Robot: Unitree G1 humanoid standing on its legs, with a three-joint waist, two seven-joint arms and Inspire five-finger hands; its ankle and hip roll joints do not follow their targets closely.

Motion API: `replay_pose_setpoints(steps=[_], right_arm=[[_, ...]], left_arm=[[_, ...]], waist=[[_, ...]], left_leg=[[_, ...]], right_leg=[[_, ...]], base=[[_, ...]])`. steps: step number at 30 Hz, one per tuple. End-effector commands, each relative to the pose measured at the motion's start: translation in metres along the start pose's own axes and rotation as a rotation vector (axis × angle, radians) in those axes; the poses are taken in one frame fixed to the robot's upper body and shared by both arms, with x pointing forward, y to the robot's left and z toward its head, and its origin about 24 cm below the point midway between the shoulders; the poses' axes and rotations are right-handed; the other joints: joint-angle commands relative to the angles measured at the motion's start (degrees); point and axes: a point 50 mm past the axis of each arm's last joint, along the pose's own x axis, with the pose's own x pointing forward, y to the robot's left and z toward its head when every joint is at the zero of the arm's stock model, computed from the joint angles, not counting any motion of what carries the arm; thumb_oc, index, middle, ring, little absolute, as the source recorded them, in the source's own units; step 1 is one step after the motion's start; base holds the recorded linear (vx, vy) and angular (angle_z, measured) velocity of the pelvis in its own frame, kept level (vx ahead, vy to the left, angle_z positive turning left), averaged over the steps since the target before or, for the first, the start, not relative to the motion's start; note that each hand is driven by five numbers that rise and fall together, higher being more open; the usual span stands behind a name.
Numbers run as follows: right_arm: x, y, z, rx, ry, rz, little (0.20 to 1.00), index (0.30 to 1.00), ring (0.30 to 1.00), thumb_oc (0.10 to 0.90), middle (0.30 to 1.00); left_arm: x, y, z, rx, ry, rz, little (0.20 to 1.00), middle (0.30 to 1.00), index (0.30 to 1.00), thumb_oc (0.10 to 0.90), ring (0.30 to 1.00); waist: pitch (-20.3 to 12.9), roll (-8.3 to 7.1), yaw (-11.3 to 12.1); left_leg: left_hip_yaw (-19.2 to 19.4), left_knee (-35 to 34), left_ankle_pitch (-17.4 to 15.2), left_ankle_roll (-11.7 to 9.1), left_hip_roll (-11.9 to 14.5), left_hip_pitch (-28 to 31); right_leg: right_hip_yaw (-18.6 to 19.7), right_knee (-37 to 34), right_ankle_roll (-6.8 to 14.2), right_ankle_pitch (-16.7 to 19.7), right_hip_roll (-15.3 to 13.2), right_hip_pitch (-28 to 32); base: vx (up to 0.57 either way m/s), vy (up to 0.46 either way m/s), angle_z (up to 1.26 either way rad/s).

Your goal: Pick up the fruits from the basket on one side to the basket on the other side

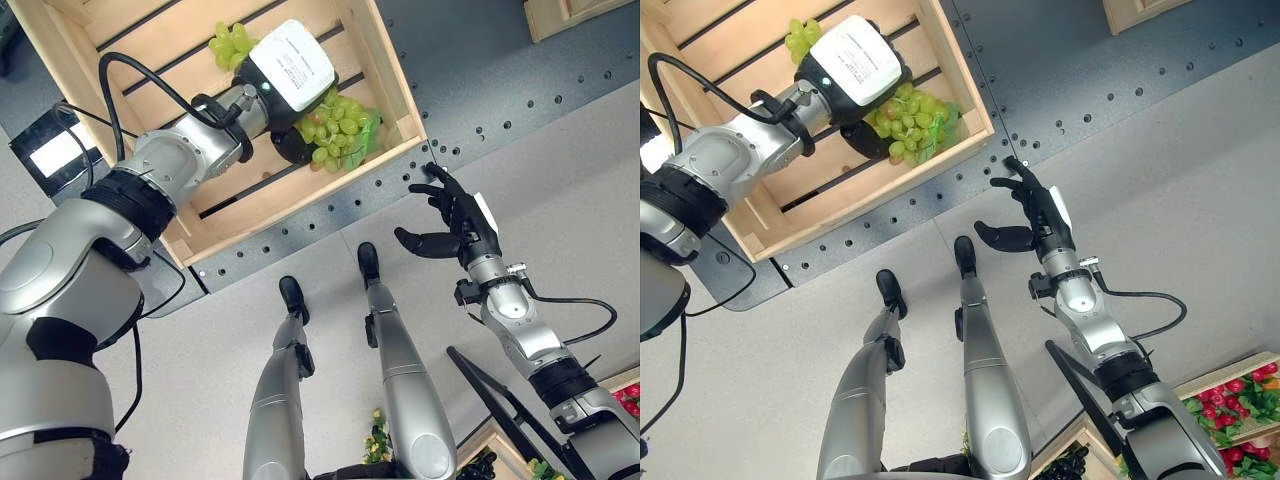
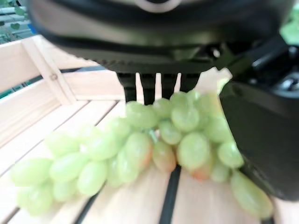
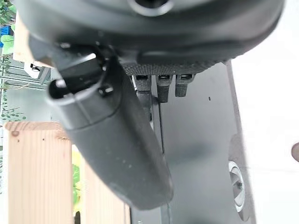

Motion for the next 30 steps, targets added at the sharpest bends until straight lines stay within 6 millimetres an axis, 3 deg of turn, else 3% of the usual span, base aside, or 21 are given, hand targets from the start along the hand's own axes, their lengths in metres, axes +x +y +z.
replay_pose_setpoints(steps=[1,18,24,30], right_arm=[[-0.003,0.002,0.018,-0.004,-0.109,-0.002,0.9,0.9,0.9,0.8,0.9],[-0.007,-0.005,0.015,-0.009,-0.091,-0.009,0.9,0.9,0.9,0.8,0.9],[-0.011,-0.001,0.012,0.003,-0.091,-0.01,0.9,0.9,0.9,0.8,0.9],[-0.023,0.005,0.004,0.039,-0.099,-0.021,0.9,0.9,0.9,0.8,0.9]], left_arm=[[-0.01,-0.033,-0.006,0.008,0.105,-0.103,0.3,0.3,0.3,0.4,0.3],[-0.014,-0.012,-0.002,-0.097,0.011,0.152,0.3,0.3,0.3,0.4,0.3],[-0.024,-0.009,-0.016,-0.448,0.229,0.353,0.3,0.3,0.3,0.4,0.3],[-0.052,-0.027,-0.02,-0.975,0.505,0.59,0.3,0.3,0.3,0.4,0.3]], waist=[[-0.17,-0.2,-3.35],[-0.17,0.8,-3.06],[-0.17,0.46,-2.33],[-0.17,-0.02,-0.59]], left_leg=[[0.4,5.58,-0.82,-3.78,3.28,-1.79],[0.13,4.18,-1.41,-3.61,2.9,3.96],[-0.57,3.3,-1.68,-3.48,2.72,6.64],[-2.1,2.09,-2.74,-3.2,2.26,12.95]], right_leg=[[-3.57,0.6,1.88,-0.84,-1.86,4.36],[-3.48,-0.59,1.5,-1.39,-2.48,9.86],[-3.59,-1.07,1.22,-1.91,-2.17,12.55],[-4.4,-2.13,1.21,-2.97,-2.18,18.88]], base=[[0.0,0.034,-0.02],[0.0,0.016,-0.01],[0.0,-0.005,0.0],[-0.01,-0.045,0.0]])
